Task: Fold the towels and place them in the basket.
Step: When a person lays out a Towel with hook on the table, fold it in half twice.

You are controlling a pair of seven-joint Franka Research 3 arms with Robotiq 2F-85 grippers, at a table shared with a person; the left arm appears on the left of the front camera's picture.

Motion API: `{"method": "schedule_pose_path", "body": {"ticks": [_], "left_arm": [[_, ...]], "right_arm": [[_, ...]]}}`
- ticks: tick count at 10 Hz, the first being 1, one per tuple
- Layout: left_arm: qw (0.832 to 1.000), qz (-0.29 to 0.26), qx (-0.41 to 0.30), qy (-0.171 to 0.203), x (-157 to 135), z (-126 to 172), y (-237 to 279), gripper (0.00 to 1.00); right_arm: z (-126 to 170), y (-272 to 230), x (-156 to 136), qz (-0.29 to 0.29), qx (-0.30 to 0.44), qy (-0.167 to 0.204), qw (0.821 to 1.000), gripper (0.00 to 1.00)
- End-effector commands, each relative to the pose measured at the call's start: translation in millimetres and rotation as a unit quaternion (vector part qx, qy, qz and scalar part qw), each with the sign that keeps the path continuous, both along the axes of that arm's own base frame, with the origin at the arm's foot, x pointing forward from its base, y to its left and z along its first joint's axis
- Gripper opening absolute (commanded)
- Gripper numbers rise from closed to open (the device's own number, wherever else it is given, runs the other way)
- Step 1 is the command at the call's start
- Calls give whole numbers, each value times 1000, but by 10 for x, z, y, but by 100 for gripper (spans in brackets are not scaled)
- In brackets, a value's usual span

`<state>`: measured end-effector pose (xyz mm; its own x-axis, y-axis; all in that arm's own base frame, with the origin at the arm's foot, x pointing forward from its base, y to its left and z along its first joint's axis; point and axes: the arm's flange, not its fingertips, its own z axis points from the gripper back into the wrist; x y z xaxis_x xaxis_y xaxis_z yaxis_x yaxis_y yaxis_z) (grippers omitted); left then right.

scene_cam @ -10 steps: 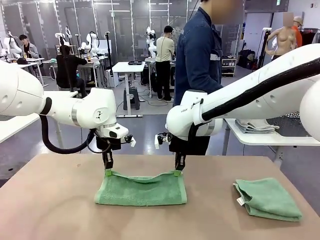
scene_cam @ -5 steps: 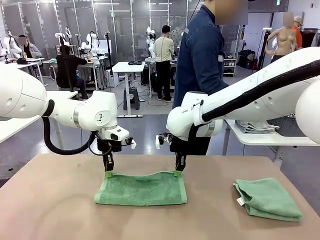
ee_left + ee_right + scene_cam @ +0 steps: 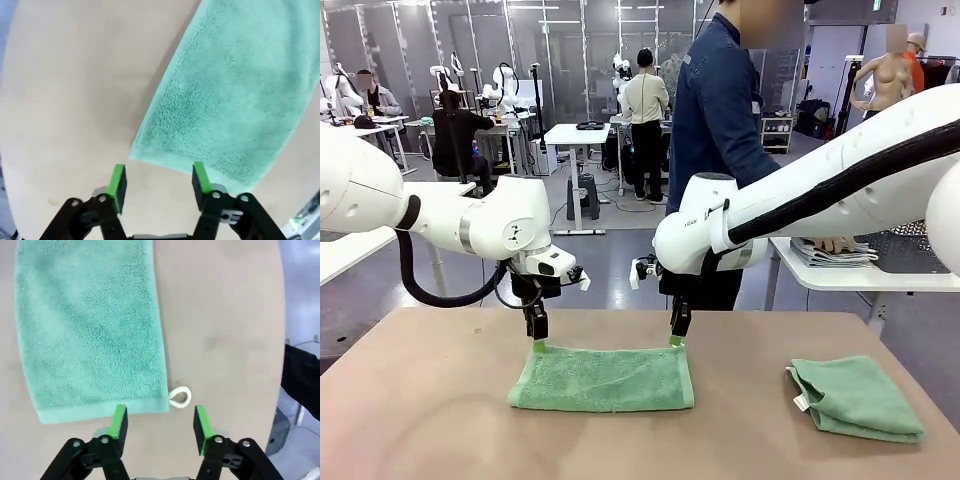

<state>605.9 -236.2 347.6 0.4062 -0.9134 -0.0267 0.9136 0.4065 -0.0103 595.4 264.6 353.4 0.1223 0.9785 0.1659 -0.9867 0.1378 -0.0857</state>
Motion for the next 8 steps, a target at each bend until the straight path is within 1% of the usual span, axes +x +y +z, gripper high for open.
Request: {"method": "schedule_pose_path", "body": {"ticks": [1,2,3,4,5,6,7,8], "left_arm": [[999,11,-31,-16,-509,144,135,100],[997,39,-63,2,-814,261,170,100],[994,78,-80,8,-1075,349,209,100],[991,106,-82,11,-1323,451,257,100],[992,104,-73,26,-1585,533,279,100],[989,110,-96,18,-1823,573,304,100],[989,103,-106,12,-1944,558,323,100],[990,83,-110,2,-2035,516,336,100]], "right_arm": [[92,-68,-376,-74,-43,-24,996,84],[215,-82,-553,-139,-49,-36,988,94],[323,-105,-690,-179,9,-11,984,100],[410,-104,-810,-218,0,-15,976,100],[453,-74,-893,-257,-5,-21,966,100],[472,-28,-968,-281,-5,-7,960,100],[460,-1,-993,-290,-16,13,957,100],[454,-5,-1007,-291,-24,17,956,100]]}}
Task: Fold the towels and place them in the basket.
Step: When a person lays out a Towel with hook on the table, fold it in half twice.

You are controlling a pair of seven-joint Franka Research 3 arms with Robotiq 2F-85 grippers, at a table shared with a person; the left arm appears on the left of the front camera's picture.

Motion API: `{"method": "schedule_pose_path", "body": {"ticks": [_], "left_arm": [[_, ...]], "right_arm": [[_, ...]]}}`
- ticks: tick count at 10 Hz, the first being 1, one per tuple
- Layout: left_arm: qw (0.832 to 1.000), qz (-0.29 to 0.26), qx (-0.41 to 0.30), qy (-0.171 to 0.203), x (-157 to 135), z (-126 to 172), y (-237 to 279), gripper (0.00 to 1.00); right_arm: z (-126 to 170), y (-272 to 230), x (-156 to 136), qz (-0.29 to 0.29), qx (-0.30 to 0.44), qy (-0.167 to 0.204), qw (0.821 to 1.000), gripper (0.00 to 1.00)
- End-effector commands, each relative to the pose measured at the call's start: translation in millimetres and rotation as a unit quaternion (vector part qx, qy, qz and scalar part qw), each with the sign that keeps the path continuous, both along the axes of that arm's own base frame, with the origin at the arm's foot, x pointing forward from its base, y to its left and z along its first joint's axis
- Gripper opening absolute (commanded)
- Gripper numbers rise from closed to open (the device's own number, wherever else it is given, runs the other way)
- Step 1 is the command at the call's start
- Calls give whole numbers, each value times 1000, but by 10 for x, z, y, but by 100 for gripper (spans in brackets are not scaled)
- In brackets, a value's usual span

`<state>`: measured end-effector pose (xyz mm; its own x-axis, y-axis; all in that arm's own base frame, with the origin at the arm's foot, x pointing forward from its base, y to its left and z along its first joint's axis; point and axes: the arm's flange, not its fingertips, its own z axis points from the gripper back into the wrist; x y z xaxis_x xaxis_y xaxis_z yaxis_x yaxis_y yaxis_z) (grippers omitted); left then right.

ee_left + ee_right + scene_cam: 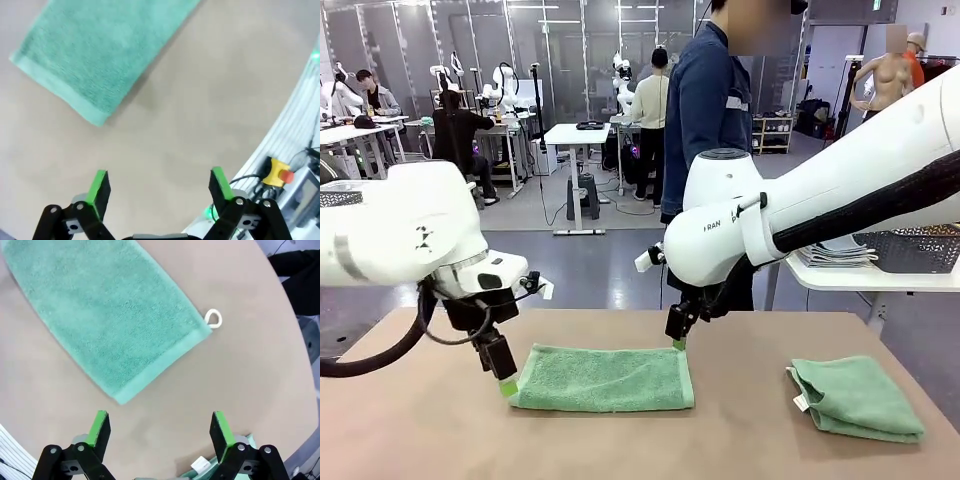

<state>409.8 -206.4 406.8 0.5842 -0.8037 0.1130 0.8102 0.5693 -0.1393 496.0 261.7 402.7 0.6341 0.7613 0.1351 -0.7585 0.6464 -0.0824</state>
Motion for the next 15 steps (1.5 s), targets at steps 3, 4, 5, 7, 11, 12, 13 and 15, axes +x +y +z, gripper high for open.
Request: {"method": "schedule_pose_path", "body": {"ticks": [3,4,5,7,11,12,13,15], "left_arm": [[1000,3,3,7,166,-19,-15,100],[1000,3,3,7,166,-19,-15,100],[1000,3,-3,5,63,-36,21,100],[995,16,-55,-82,26,718,183,100],[986,19,-62,-153,-527,2054,489,100],[983,10,-58,-175,-713,2438,643,100],[978,-14,-86,-190,-871,2848,941,100],[972,-3,-88,-217,-1034,3281,1508,100]], "right_arm": [[0,0,0,0,0,0,1000,100],[0,0,0,0,0,0,1000,100],[-15,24,-33,4,-9,7,1000,100],[-303,26,186,-136,19,49,989,100],[-711,13,327,-300,80,72,948,100],[-792,43,328,-319,73,64,943,100],[-875,78,329,-333,67,61,939,100],[-975,74,315,-350,69,61,932,100]]}}
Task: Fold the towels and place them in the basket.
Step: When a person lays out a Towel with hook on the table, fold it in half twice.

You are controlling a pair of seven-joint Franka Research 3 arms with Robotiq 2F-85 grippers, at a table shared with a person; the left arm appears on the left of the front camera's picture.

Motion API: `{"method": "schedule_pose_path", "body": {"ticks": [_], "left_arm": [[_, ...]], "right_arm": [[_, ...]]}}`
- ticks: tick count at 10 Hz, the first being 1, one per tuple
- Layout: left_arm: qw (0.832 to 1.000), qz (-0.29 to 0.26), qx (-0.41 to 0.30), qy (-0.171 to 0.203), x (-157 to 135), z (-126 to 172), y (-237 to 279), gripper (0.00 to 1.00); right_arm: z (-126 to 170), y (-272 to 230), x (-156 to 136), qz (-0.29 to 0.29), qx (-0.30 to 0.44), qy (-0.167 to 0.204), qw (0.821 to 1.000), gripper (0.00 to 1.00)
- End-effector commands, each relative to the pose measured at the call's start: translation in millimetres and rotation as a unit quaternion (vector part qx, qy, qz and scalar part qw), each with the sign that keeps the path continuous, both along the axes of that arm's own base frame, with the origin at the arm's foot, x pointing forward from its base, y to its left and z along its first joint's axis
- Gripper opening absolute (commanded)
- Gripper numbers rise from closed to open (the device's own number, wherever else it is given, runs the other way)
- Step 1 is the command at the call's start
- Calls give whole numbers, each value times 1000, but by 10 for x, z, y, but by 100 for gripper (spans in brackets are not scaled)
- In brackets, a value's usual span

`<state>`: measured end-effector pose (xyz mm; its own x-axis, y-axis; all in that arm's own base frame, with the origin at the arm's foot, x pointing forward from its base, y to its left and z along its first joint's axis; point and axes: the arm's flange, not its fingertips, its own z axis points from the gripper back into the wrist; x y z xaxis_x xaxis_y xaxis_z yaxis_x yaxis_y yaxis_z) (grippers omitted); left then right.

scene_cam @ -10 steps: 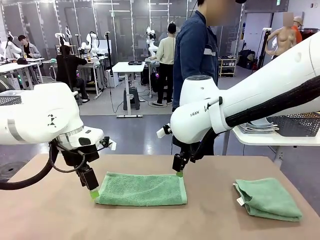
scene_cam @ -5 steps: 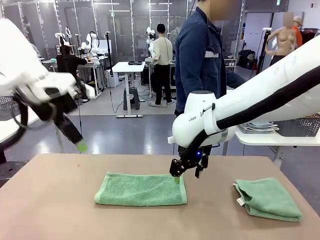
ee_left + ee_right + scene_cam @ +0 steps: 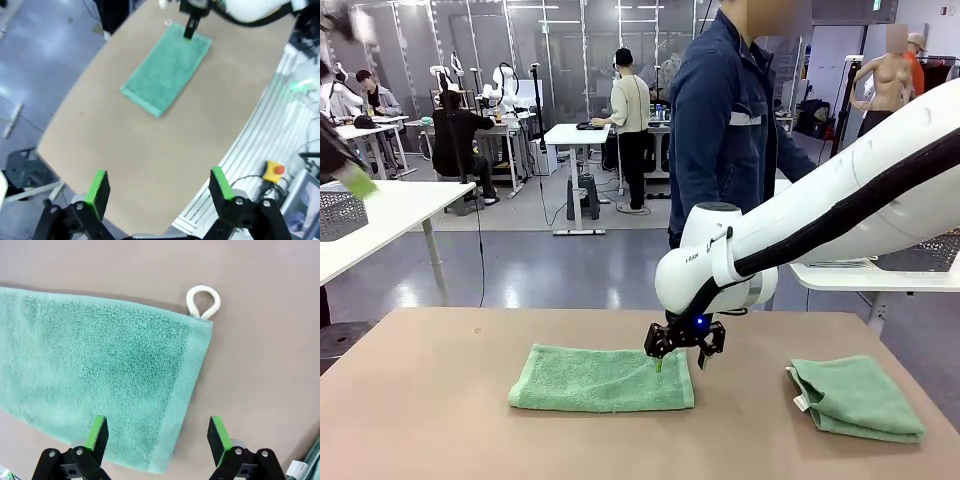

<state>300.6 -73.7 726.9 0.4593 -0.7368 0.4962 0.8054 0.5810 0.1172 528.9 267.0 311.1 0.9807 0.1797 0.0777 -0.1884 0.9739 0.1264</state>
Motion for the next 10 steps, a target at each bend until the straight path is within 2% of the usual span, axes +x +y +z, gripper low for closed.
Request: {"method": "schedule_pose_path", "body": {"ticks": [1,4,7,8,9,10], "left_arm": [[1000,-16,-4,-5,-5,198,385,100],[999,-15,-49,-18,-153,376,818,100],[997,-18,-75,-32,-267,439,991,100],[995,5,-91,-28,-256,429,1005,100],[997,2,-62,-34,-204,435,950,100],[997,2,-62,-34,-204,435,950,100]], "right_arm": [[-85,26,-40,-25,-10,-7,1000,100],[-143,58,-58,-43,-19,2,999,100],[-228,94,23,-59,-26,12,998,100],[-250,101,36,-61,-28,15,998,100],[-255,100,36,-62,-26,15,998,100],[-253,98,34,-64,-25,14,998,100]]}}
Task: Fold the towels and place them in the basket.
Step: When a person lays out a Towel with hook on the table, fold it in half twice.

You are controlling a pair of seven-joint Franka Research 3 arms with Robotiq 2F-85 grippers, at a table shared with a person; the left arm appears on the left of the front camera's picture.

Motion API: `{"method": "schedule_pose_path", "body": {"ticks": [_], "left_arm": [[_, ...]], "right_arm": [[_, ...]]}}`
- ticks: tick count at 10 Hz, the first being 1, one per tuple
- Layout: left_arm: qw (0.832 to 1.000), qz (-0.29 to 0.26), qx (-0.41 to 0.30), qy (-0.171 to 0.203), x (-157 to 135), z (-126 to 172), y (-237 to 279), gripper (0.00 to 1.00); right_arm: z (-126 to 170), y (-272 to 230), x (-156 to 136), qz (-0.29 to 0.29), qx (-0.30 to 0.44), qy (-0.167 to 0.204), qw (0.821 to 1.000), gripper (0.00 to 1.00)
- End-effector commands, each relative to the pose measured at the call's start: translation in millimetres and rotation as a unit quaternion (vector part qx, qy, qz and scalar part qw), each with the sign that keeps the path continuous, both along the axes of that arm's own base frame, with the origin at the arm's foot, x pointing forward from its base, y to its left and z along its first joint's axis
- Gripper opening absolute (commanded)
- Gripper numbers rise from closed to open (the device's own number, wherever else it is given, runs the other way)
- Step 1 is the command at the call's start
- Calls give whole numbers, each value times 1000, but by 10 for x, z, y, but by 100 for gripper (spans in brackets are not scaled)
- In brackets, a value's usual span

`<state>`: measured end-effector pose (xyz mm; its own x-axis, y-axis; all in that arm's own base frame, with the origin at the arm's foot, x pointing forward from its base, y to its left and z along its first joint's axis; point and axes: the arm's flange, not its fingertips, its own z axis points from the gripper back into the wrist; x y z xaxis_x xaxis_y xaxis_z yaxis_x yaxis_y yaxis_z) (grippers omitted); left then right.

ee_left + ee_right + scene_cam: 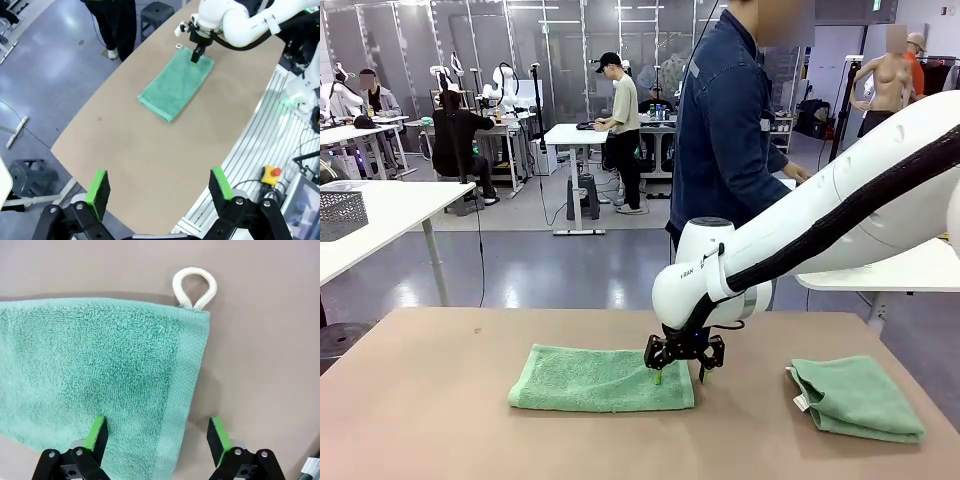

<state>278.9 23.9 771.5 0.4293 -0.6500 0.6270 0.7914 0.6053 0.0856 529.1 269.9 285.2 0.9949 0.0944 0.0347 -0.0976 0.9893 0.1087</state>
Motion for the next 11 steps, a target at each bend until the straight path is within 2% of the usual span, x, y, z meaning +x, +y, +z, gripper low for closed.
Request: {"method": "schedule_pose_path", "body": {"ticks": [1,2,3,4,5,11], "left_arm": [[1000,-4,10,0,13,-11,-26,100],[1000,-4,10,0,13,-11,-26,100],[1000,-4,10,0,13,-11,-26,100],[1000,-4,10,0,13,-11,-26,100],[1000,-4,10,0,13,-11,-26,100],[1000,-4,10,0,13,-11,-26,100]], "right_arm": [[12,79,39,-18,-13,-6,1000,80],[17,97,41,-18,-16,-5,1000,48],[14,107,54,-19,-17,-1,1000,21],[0,109,62,-22,-15,4,1000,35],[-11,119,56,-25,-17,6,1000,0],[-21,273,-20,-31,-11,3,999,0]]}}
